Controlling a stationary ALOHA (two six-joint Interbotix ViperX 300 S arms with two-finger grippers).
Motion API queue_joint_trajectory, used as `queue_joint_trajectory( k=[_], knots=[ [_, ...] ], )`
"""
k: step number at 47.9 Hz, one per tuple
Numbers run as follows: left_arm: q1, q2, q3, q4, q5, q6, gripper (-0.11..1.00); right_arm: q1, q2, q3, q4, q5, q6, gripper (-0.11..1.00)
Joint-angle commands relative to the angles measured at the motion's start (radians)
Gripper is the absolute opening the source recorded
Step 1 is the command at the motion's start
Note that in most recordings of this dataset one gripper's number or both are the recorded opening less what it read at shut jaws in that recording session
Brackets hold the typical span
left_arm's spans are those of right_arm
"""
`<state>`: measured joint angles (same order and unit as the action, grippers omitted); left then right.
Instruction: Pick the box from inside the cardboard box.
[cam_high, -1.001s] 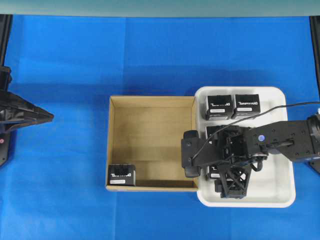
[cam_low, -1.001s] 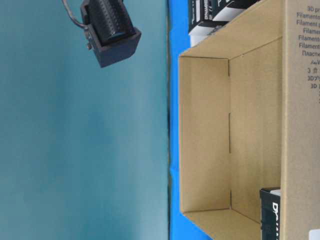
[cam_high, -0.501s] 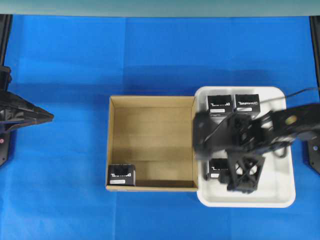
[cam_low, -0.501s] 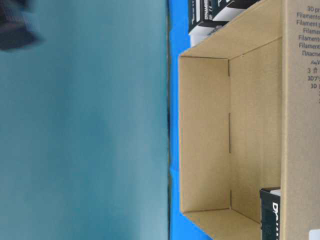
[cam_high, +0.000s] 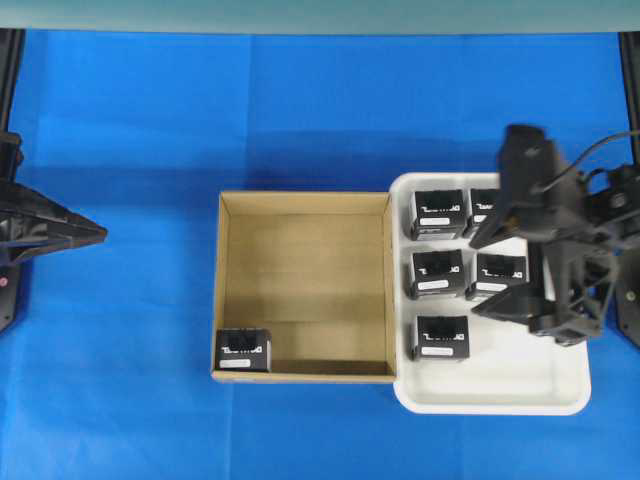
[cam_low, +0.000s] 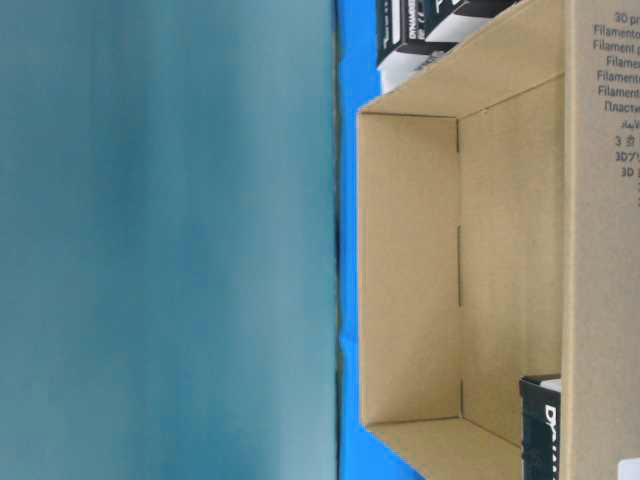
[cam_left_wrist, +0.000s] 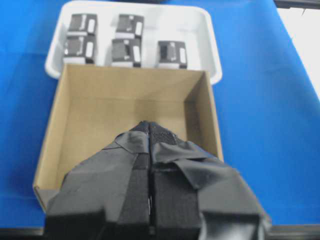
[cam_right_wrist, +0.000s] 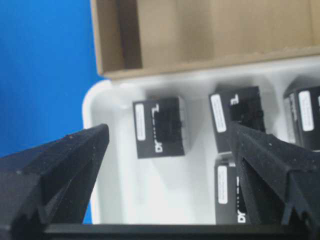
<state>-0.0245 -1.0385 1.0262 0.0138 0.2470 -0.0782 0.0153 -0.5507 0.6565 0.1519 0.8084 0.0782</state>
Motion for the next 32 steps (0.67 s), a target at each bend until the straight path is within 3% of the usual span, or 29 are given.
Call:
queue_joint_trajectory(
  k=[1, 32],
  knots=[
    [0.002, 0.008, -0.029, 0.003, -0.005, 0.0, -0.07, -0.002, -0.031, 0.0, -0.002, -0.015, 0.0, 0.98],
    [0.002, 0.008, -0.029, 0.003, -0.006, 0.003, -0.07, -0.003, -0.156, 0.063, -0.012, -0.094, 0.005, 0.98]
  ],
)
